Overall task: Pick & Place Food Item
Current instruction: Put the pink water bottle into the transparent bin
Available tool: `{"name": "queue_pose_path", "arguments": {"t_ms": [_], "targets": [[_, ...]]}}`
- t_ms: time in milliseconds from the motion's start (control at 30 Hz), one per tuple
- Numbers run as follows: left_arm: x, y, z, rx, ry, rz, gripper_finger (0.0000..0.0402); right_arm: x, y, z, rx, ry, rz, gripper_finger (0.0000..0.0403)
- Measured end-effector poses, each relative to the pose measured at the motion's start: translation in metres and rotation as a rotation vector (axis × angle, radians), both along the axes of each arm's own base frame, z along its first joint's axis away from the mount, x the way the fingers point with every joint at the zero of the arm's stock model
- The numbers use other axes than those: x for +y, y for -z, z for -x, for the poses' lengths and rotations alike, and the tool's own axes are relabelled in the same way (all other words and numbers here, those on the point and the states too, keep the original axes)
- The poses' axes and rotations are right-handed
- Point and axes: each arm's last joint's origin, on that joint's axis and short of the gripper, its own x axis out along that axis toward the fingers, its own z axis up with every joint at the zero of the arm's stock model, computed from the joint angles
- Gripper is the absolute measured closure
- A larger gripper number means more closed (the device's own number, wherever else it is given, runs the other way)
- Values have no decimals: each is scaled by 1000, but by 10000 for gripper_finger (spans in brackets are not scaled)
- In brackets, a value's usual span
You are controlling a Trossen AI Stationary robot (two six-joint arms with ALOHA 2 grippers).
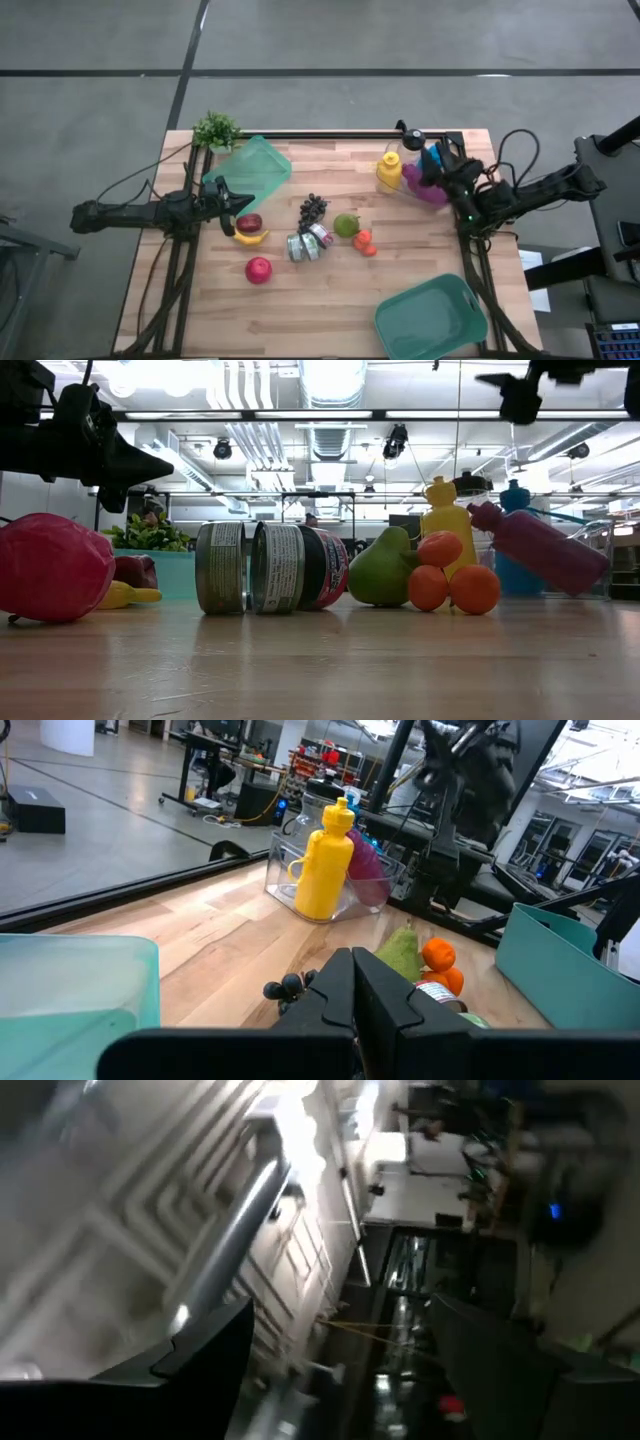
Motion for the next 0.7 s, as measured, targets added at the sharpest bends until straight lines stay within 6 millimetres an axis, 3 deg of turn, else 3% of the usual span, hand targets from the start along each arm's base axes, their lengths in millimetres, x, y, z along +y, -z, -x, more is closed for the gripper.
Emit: {"name": "queue_pose_path", "arguments": {"t_ms": [300, 533, 700], "targets": [[0, 0, 0, 0, 0, 0, 400, 6, -30, -12, 579, 247, 409, 103], [0, 0, 0, 0, 0, 0, 400, 9, -50, -26, 1173, 260, 519, 103], [0, 0, 0, 0, 0, 0, 400, 7, -69, -16, 1423, 167, 478, 103]]}}
